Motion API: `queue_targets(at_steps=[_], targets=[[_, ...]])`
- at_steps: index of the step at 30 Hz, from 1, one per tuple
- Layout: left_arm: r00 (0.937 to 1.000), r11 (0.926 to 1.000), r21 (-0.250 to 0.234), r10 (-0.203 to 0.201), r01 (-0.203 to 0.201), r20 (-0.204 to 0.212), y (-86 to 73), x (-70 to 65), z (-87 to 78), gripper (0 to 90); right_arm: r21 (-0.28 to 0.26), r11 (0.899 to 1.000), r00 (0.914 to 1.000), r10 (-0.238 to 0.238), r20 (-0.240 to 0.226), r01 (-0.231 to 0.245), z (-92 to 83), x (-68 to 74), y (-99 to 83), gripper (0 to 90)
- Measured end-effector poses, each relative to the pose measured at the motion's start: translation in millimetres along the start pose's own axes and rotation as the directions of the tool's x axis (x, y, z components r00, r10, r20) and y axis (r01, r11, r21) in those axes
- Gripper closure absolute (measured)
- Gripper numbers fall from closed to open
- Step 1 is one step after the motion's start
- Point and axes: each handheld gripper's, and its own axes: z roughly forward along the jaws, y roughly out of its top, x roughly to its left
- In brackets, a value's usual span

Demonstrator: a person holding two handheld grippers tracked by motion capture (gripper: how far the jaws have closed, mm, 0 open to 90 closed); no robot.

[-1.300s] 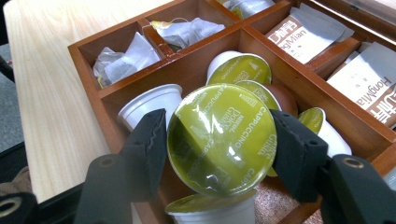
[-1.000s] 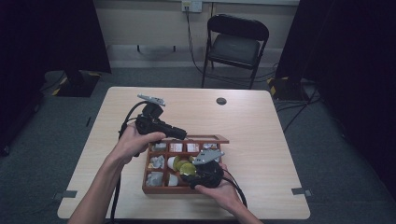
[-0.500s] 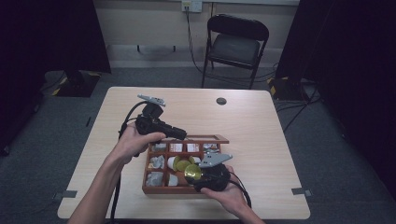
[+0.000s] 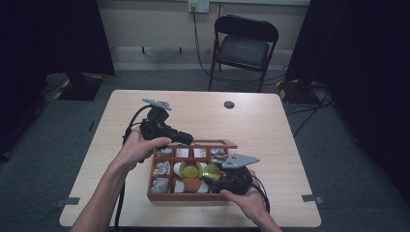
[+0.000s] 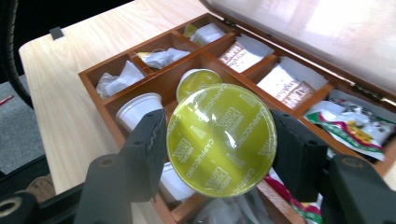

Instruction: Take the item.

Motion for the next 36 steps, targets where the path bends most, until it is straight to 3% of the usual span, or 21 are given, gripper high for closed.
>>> queue_targets(at_steps=[27,36], targets=[[1.0,1.0,0.007,0.004,-0.004,0.0,-0.3,-0.8,0.5,81.0,-0.046,0.997,0.9955,0.059,0.074,-0.055,-25.4,-29.3,-3.6,40.0],[1.0,1.0,0.0,0.001,-0.001,-0.004,-0.4,-0.9,0.1,80.9,-0.052,0.994,0.9888,0.101,0.11,-0.095,-29.1,-45.1,-10.4,40.0]])
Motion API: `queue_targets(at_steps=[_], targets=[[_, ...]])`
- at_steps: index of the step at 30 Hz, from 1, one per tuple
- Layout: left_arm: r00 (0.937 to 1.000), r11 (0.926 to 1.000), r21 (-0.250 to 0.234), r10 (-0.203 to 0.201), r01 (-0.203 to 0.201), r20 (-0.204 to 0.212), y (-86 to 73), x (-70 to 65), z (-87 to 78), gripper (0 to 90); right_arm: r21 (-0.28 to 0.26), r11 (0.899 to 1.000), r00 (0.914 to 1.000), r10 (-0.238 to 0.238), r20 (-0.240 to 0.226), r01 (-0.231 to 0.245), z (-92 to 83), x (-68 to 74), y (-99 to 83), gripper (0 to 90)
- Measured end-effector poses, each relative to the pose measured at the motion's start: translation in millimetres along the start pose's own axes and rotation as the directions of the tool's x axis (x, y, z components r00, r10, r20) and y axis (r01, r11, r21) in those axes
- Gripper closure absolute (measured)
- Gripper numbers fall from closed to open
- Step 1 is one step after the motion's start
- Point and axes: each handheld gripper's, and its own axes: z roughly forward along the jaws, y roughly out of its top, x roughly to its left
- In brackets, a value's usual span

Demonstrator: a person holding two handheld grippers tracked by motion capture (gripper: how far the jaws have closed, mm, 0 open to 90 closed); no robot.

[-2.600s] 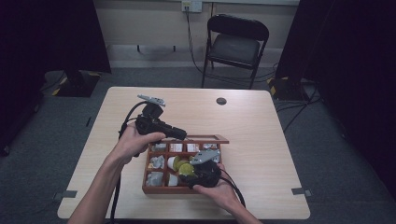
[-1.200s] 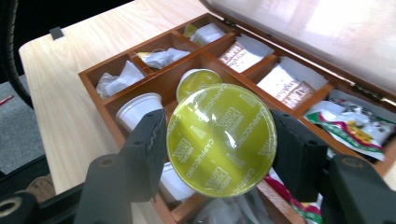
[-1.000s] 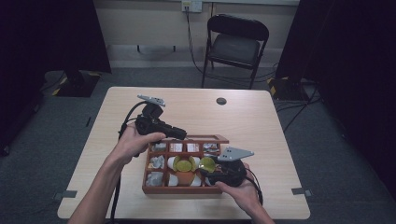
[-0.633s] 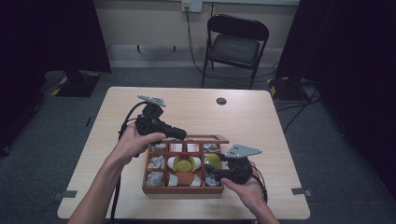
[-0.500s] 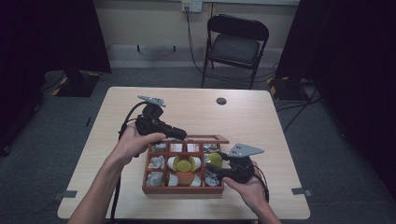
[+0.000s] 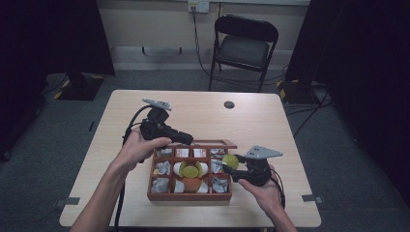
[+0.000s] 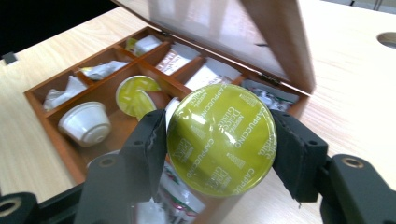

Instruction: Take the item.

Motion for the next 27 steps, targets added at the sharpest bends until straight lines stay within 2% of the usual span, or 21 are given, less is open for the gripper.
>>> queue_targets(at_steps=[15,27], targets=[[1.0,1.0,0.005,0.001,-0.001,0.003,-0.3,-0.3,0.4,80.9,-0.004,0.999,0.9966,0.053,0.063,-0.052,-2.8,-26.0,-5.2,40.0],[1.0,1.0,0.005,0.001,-0.001,0.003,-0.6,-0.5,0.5,80.9,0.024,0.997,0.9923,0.072,0.101,-0.075,2.8,-37.5,-11.3,40.0]])
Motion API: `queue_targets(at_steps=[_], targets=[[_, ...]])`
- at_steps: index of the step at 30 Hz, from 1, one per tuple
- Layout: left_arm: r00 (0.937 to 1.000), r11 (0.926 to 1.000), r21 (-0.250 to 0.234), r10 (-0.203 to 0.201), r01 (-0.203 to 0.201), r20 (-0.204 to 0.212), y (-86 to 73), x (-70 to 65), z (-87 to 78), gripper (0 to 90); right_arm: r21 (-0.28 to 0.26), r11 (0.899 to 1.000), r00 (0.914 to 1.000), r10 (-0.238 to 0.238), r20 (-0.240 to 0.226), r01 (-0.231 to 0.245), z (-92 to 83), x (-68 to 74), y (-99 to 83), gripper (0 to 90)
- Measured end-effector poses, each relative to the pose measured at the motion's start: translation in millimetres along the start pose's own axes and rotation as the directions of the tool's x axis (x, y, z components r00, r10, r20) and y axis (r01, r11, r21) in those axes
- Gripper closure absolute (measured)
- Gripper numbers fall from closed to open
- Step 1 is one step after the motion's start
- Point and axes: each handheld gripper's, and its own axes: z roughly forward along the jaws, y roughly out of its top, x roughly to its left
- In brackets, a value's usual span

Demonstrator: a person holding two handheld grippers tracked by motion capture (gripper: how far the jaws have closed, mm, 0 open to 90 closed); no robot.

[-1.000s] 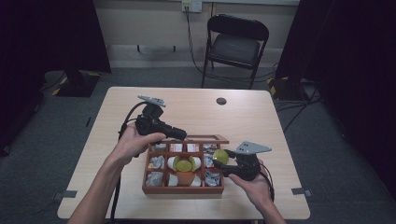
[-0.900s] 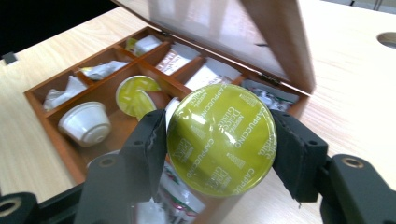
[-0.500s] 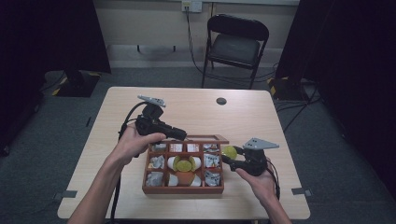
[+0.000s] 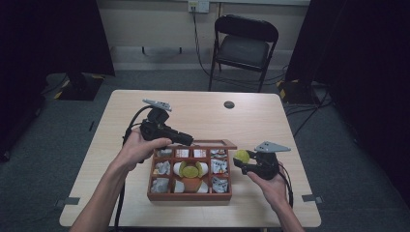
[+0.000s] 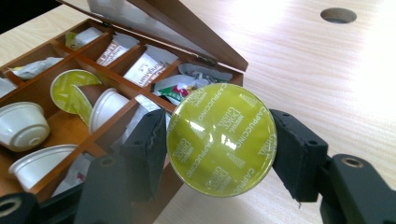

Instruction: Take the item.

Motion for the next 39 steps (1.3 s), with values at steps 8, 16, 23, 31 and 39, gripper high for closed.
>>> queue_targets(at_steps=[8,16,23,31,39], targets=[[1.0,1.0,0.002,0.002,-0.002,0.0,-0.2,-0.3,0.2,80.9,0.054,0.998,0.9988,0.029,0.038,-0.031,14.3,-16.0,-9.3,40.0],[1.0,1.0,0.006,0.005,-0.005,0.003,-0.3,-0.2,0.4,81.0,0.097,0.994,0.9967,0.045,0.067,-0.051,25.3,-27.4,-17.2,40.0],[1.0,0.9999,0.009,0.006,-0.007,0.002,-0.3,-0.5,0.5,81.0,0.136,0.99,0.9962,0.033,0.081,-0.044,35.6,-28.4,-23.8,39.9],[1.0,0.9999,0.013,0.01,-0.01,0.002,-0.5,-0.7,0.5,81.0,0.136,0.99,0.9951,0.023,0.096,-0.036,39.0,-29.0,-26.3,39.8],[1.0,0.9999,0.012,0.006,-0.006,0.002,-0.5,-0.9,0.7,81.0,0.13,0.99,0.9953,0.037,0.089,-0.048,41.5,-29.5,-27.8,33.0]])
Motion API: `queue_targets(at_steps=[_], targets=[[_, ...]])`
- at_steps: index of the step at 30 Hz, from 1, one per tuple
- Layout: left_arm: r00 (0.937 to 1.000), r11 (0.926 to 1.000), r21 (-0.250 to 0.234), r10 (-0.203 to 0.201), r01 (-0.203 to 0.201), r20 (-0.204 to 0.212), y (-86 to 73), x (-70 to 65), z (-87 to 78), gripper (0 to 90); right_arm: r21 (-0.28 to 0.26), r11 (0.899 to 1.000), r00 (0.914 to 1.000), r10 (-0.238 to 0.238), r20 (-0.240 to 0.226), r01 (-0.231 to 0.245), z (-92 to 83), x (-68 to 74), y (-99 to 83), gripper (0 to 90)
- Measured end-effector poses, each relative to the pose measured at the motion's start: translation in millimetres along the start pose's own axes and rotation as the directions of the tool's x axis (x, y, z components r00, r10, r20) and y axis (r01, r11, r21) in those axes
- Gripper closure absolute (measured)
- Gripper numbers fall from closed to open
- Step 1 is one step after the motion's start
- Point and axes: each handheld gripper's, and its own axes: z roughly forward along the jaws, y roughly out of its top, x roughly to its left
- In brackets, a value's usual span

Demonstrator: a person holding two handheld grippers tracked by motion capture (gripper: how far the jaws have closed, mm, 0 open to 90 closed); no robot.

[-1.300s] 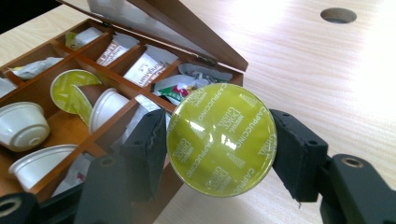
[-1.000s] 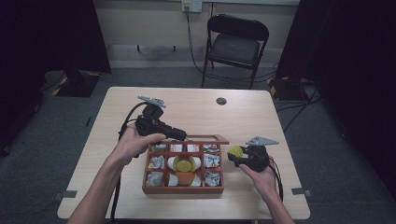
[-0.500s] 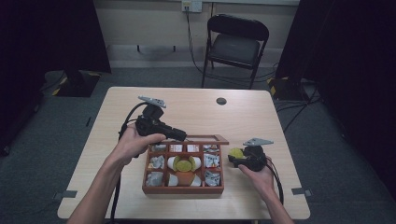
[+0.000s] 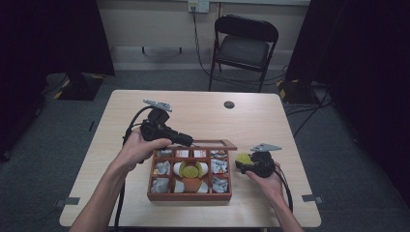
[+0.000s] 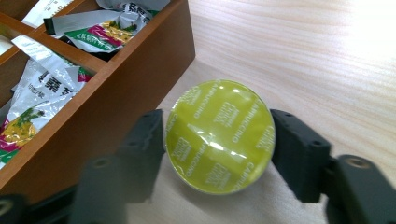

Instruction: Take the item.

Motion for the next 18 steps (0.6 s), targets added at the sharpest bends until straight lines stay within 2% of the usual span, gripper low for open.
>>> queue_targets(at_steps=[6,18], targets=[[1.0,1.0,0.0,0.0,0.0,0.0,0.0,0.0,0.0,81.0,-0.011,1.0,0.9998,0.02,0.002,-0.02,-0.7,-1.5,0.3,24.9],[1.0,1.0,0.002,0.0,0.0,-0.003,-0.1,-0.3,0.0,80.9,-0.047,0.998,0.9992,0.04,0.003,-0.039,-9.3,-3.8,4.0,20.7]])
